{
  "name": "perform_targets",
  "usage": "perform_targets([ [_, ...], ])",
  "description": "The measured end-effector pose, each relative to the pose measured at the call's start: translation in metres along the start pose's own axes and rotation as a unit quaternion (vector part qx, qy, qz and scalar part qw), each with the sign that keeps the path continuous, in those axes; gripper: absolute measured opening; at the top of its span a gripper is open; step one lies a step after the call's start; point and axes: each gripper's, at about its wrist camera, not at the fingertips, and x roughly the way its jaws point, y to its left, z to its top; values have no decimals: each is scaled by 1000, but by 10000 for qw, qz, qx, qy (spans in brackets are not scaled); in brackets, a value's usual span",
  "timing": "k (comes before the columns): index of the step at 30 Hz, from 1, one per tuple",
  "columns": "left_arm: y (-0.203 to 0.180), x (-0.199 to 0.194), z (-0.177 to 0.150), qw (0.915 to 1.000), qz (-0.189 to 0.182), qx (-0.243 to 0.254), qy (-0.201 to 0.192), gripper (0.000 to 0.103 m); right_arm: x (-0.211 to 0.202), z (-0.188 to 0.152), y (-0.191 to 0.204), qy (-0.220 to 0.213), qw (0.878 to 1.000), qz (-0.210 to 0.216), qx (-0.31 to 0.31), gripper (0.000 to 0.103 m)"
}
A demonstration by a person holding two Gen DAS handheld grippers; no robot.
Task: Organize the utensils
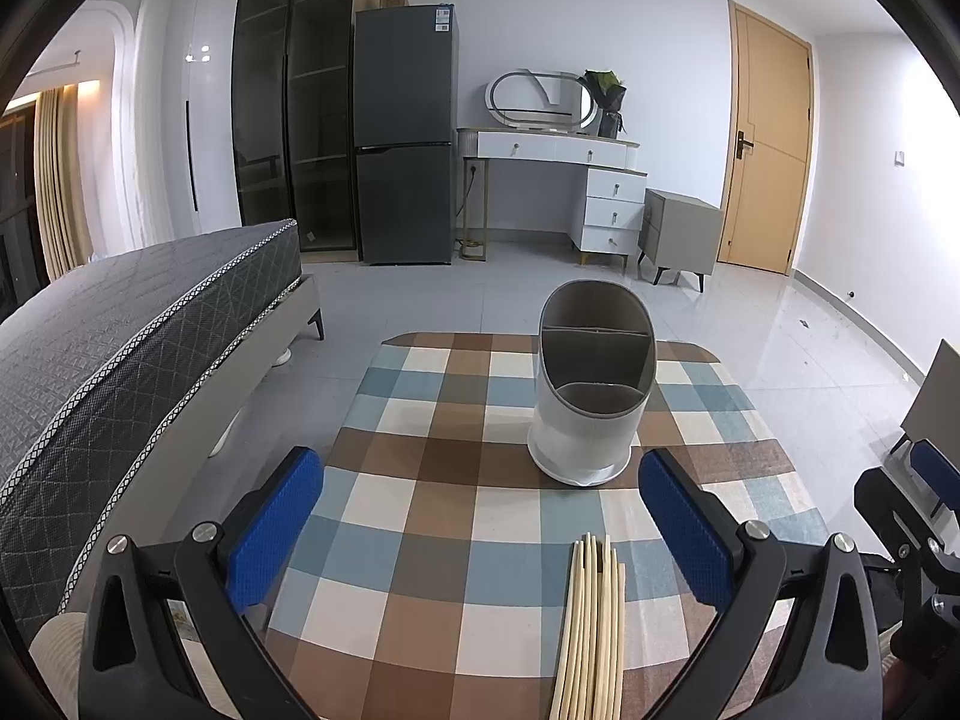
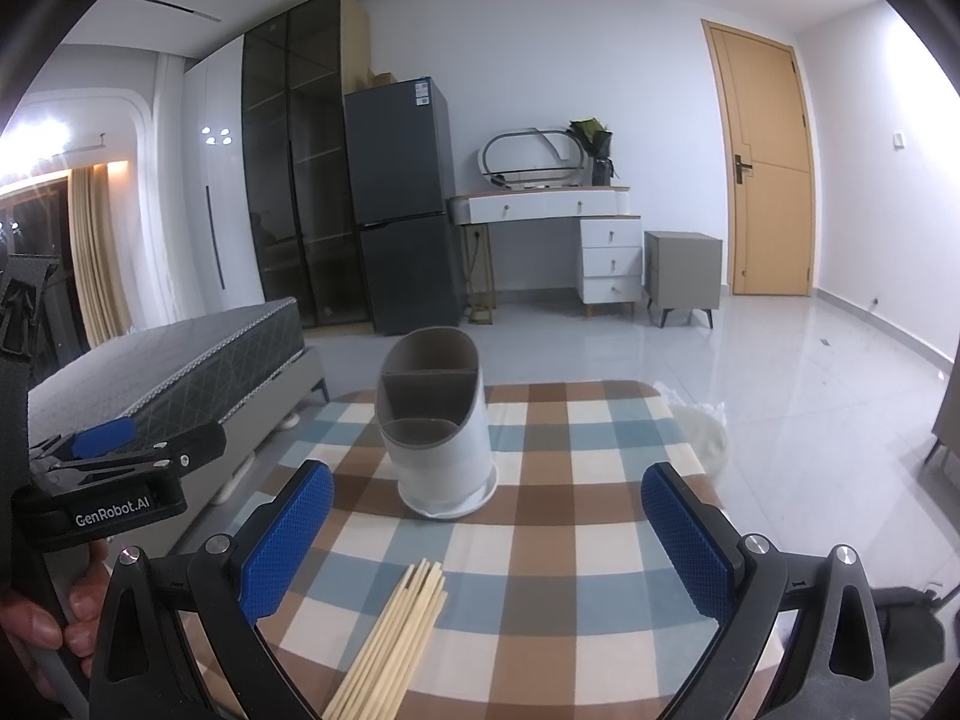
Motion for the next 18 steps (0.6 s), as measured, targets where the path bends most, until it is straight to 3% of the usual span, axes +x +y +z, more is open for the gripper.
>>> perform_targets([
  [10, -1, 12, -6, 9997, -41, 53, 220, 102, 7, -1, 3, 18, 10000, 44, -38, 103],
  [15, -2, 39, -11, 9975, -114, 35, 696, 102, 25, -1, -6, 202, 9996, 68, 203, 103],
  [18, -6, 63, -19, 9928, -234, 76, 1171, 102, 36, -1, -11, 351, 9986, 101, 390, 103],
])
